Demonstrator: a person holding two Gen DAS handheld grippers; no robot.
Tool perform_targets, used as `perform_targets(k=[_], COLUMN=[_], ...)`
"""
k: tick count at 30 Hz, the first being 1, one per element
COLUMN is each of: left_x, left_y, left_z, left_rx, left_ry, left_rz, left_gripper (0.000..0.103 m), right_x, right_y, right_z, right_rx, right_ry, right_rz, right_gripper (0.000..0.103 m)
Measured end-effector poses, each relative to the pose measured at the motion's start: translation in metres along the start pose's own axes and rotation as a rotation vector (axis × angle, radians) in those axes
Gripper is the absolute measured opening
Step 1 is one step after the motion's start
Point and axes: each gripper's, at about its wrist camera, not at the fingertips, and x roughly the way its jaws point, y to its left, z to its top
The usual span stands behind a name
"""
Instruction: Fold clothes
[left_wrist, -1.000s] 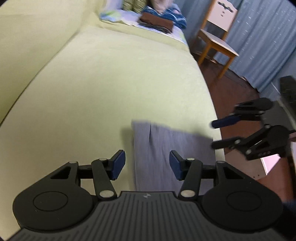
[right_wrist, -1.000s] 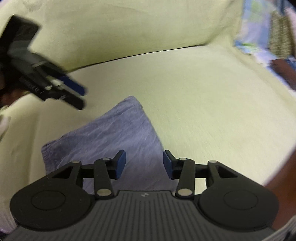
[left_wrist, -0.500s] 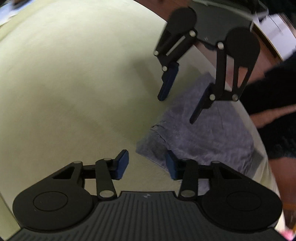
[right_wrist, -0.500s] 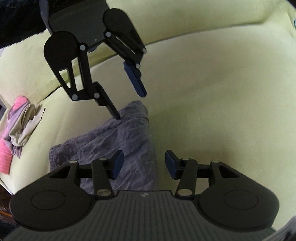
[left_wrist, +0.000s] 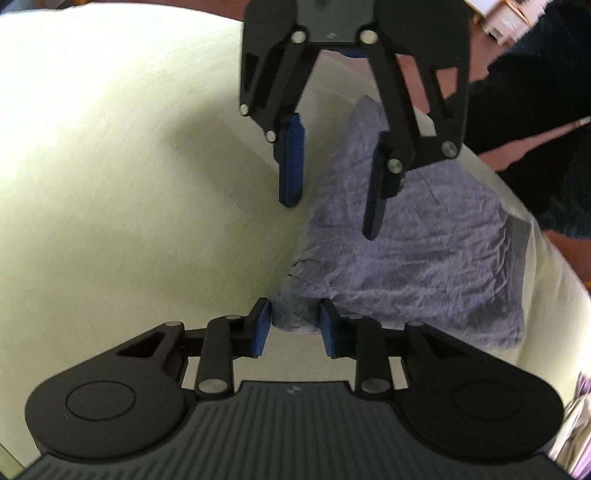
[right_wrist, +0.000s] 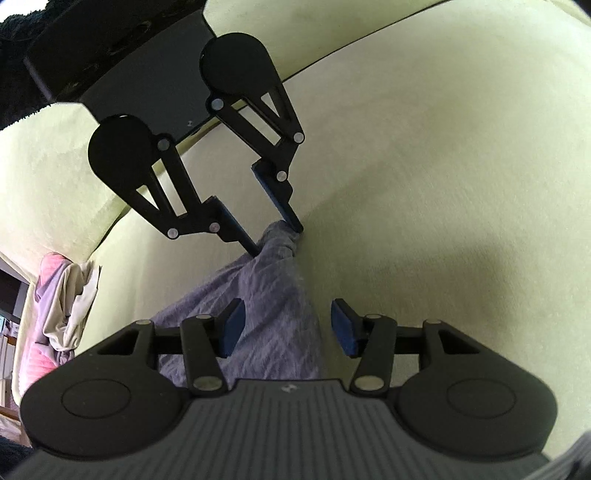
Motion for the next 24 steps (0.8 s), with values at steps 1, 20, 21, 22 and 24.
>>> perform_targets(k=[1,20,21,22,24], left_x=[-0.002,0.011,0.012,0.011,0.006], left_y=[0.000,-0.015,-0.014,-0.014,-0.016], left_z=[-0.001,-0.033,-0.036,-0.037,-0.040], left_rx=[0.007,-0.142,-0.165,-0.184,-0.204], left_ry=[-0.005,0.054,0.055,0.054,0.051], left_rz=[0.001,0.126,0.140,0.156,0.193], left_gripper=[0.036,0.000,0.000,0.000,0.001], right_x=[0.002,-0.003,-0.005,-0.006,-0.011], right_y=[0.001,0.018,0.015,0.013,0.014], right_z=[-0.001,-0.025,-0.026,-0.028,-0.026], right_rx=[-0.005,-0.029,-0.009,0.014,0.065], right_ry=[0.003,-0.024,-0.028,-0.033,-0.060], right_rz=[0.001,-0.091,-0.096,-0.100,-0.089], right_gripper=[0.047,0.002,0.003,0.007,0.040])
